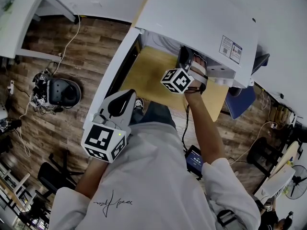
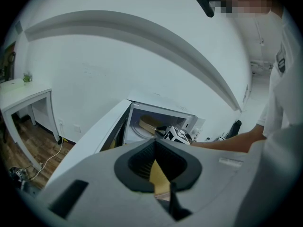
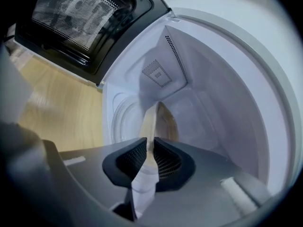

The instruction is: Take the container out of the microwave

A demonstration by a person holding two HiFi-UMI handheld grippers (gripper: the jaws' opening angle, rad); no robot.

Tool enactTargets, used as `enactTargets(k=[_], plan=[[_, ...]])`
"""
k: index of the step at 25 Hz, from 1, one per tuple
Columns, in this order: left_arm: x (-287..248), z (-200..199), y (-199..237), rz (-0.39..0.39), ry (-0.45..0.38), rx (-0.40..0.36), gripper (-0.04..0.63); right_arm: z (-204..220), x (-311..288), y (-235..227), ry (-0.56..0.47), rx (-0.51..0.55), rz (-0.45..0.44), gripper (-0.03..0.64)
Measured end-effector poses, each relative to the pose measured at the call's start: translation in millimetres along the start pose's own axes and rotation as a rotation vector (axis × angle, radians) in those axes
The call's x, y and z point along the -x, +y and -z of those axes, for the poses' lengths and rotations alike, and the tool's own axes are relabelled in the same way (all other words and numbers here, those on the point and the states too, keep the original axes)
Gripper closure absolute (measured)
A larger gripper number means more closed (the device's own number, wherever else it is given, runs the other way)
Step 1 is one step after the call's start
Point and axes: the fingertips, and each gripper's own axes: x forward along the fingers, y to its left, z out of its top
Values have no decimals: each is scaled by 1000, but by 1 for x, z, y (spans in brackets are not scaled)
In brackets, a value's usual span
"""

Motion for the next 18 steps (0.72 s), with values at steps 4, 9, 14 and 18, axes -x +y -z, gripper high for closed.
enactTargets(k=[4, 9, 14, 18], plan=[[2, 0, 1, 6, -4, -3, 604, 1, 3, -1, 6, -9, 1, 557], [4, 1, 1, 10, -5, -5, 604, 1, 7, 0, 9, -14, 1, 557], [7, 2, 2, 13, -6, -12, 604, -1, 10, 0, 11, -27, 1, 557], [11, 2, 3, 11, -13, -11, 604, -1, 15, 1, 13, -35, -1, 557]])
